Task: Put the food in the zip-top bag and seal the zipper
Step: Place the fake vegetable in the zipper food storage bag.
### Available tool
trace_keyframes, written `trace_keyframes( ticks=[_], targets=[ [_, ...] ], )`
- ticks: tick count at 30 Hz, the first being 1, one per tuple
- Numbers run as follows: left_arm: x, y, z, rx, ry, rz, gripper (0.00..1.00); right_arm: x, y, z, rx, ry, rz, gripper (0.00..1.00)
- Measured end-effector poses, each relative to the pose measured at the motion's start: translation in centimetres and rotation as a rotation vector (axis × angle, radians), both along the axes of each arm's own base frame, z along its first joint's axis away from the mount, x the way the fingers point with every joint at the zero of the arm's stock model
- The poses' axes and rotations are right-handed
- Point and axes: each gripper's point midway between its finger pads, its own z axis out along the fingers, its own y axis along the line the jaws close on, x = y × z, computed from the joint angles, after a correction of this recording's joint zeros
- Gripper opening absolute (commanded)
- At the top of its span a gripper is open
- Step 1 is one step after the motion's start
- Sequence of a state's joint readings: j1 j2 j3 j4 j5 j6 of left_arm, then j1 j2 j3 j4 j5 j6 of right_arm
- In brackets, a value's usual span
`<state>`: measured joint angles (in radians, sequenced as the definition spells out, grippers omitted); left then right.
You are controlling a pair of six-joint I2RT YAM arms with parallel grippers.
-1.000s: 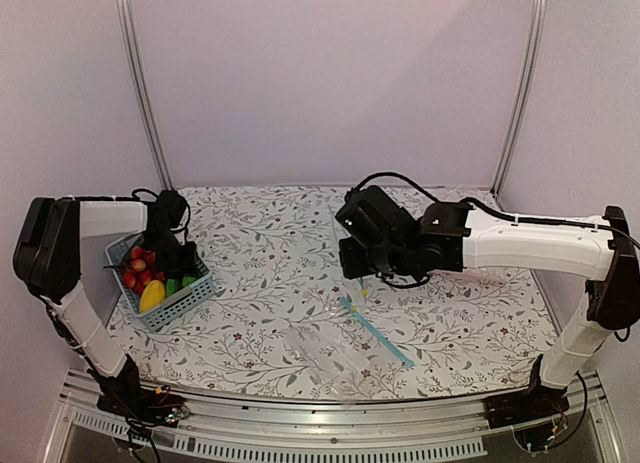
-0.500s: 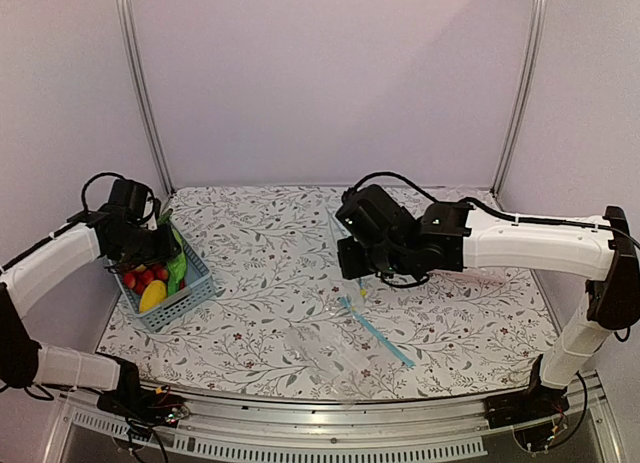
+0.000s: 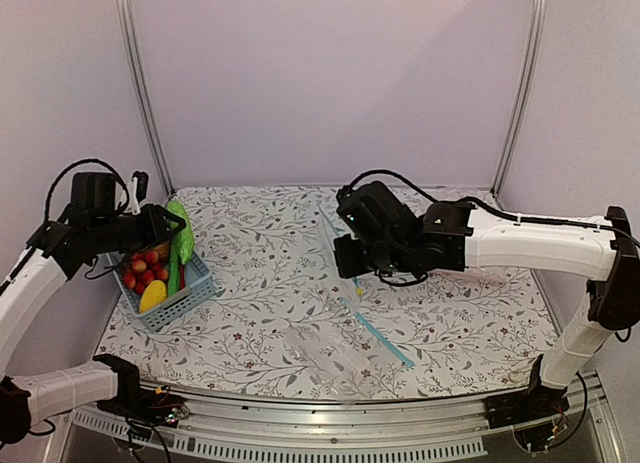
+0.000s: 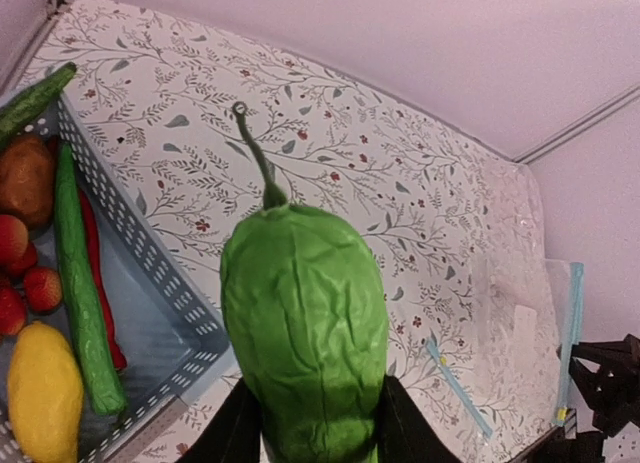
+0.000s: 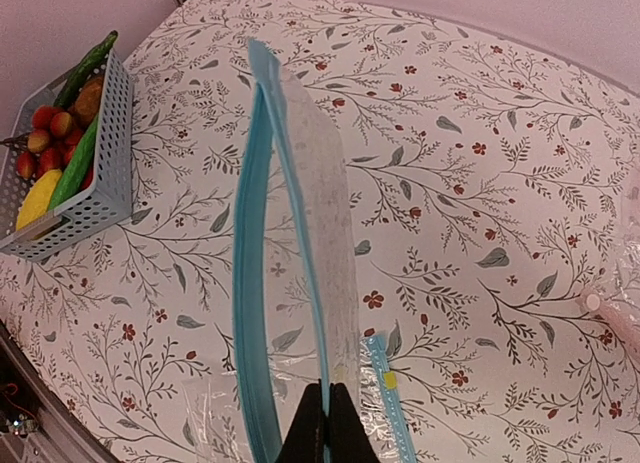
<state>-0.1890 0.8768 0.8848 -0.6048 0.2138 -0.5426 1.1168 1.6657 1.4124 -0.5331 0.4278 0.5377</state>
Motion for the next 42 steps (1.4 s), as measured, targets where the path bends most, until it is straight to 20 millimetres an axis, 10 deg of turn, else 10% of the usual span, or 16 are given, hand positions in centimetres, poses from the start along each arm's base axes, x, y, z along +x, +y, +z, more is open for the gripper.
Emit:
trace_keyframes(
  ticks=[19, 31, 42],
  targets=[
    [-2.2, -21.1, 4.4, -0.352, -0.035, -0.445, 0.33, -1.2, 3.2, 0.5, 0.086, 0.028, 0.15, 0.0],
    [-1.1, -24.6, 6.8, -0.49, -0.141, -0.44, 0.32, -0.8, 3.8, -3.3, 0.036, 0.073, 0.129, 0.0],
    [-0.4, -24.6, 1.7, -0.364, -0.21, -0.38, 0.32, -0.9, 3.6, -4.0, 0.041, 0.115, 0.11, 0.0]
  ],
)
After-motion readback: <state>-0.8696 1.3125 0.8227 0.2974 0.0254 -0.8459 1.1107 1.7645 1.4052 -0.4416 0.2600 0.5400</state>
